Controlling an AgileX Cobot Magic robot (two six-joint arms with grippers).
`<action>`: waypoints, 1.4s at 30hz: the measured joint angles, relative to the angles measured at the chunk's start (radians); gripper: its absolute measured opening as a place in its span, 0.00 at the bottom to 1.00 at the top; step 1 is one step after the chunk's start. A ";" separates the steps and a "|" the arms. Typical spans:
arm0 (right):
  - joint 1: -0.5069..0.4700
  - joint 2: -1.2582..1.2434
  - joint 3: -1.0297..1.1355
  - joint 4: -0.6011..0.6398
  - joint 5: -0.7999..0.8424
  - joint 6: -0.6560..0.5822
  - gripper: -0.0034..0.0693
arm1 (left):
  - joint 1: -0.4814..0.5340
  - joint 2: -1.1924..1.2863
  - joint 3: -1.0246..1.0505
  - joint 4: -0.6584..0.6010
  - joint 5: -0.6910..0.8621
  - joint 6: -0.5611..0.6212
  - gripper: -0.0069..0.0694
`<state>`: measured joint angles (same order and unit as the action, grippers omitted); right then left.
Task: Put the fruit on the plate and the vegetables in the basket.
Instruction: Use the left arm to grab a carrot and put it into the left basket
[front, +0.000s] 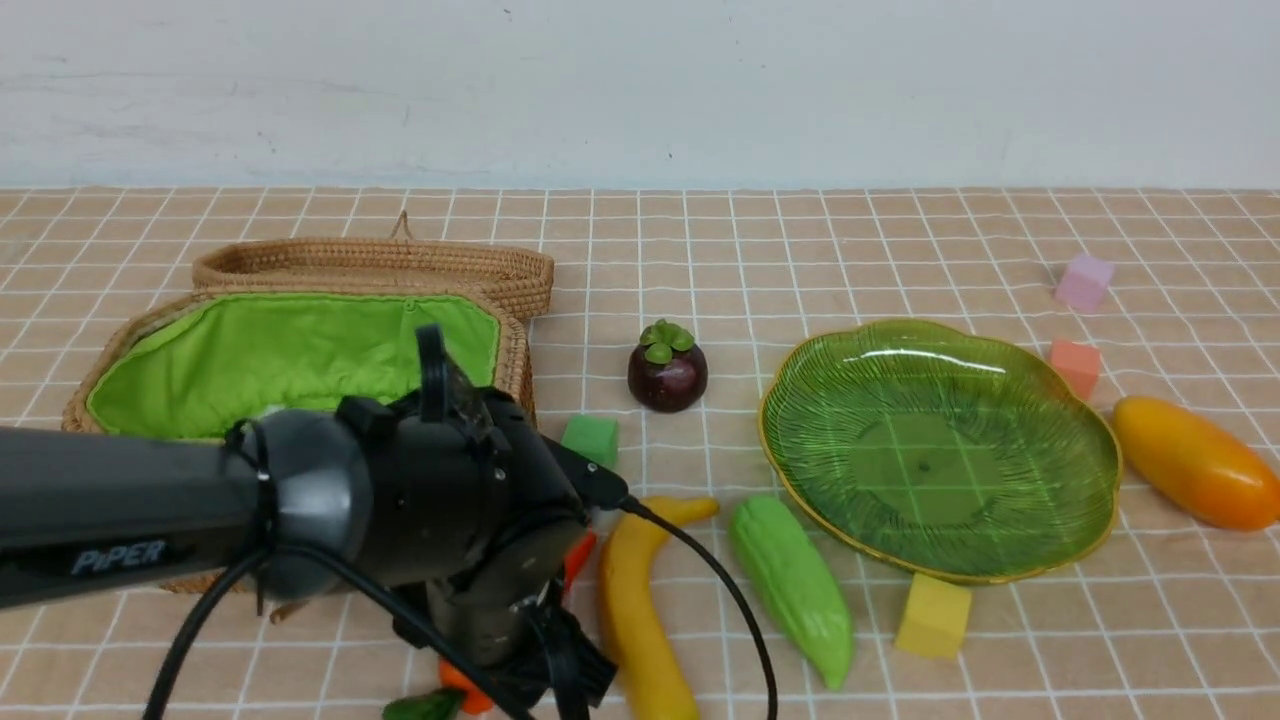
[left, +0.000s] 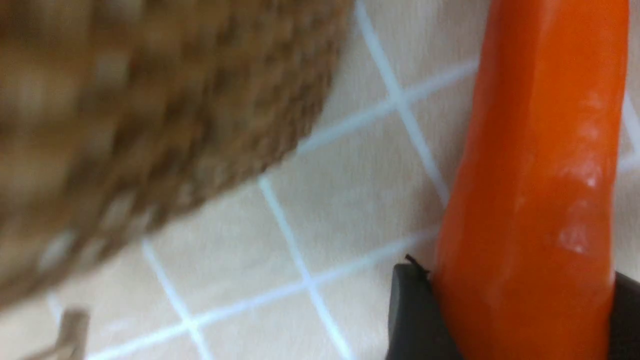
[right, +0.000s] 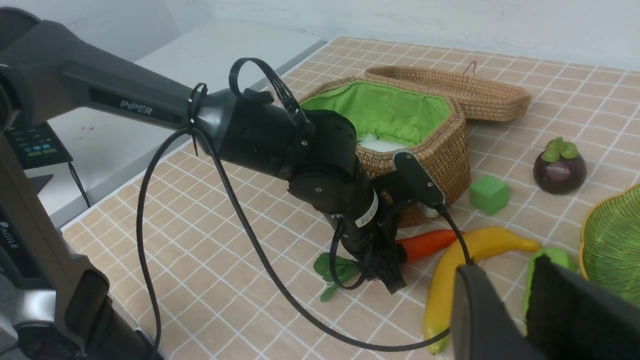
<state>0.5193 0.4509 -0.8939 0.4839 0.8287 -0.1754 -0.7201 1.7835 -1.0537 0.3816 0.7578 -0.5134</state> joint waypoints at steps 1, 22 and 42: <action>0.000 0.000 0.000 0.000 0.000 0.000 0.30 | -0.010 -0.040 0.000 -0.002 0.016 0.016 0.59; 0.000 0.000 0.000 -0.027 -0.181 -0.118 0.32 | 0.304 -0.477 -0.073 0.201 -0.047 1.034 0.59; 0.000 0.000 0.000 -0.026 -0.194 -0.132 0.34 | 0.466 -0.322 -0.073 0.135 -0.167 1.069 0.95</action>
<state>0.5193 0.4509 -0.8939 0.4580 0.6346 -0.3074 -0.2536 1.4611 -1.1263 0.5165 0.5905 0.5558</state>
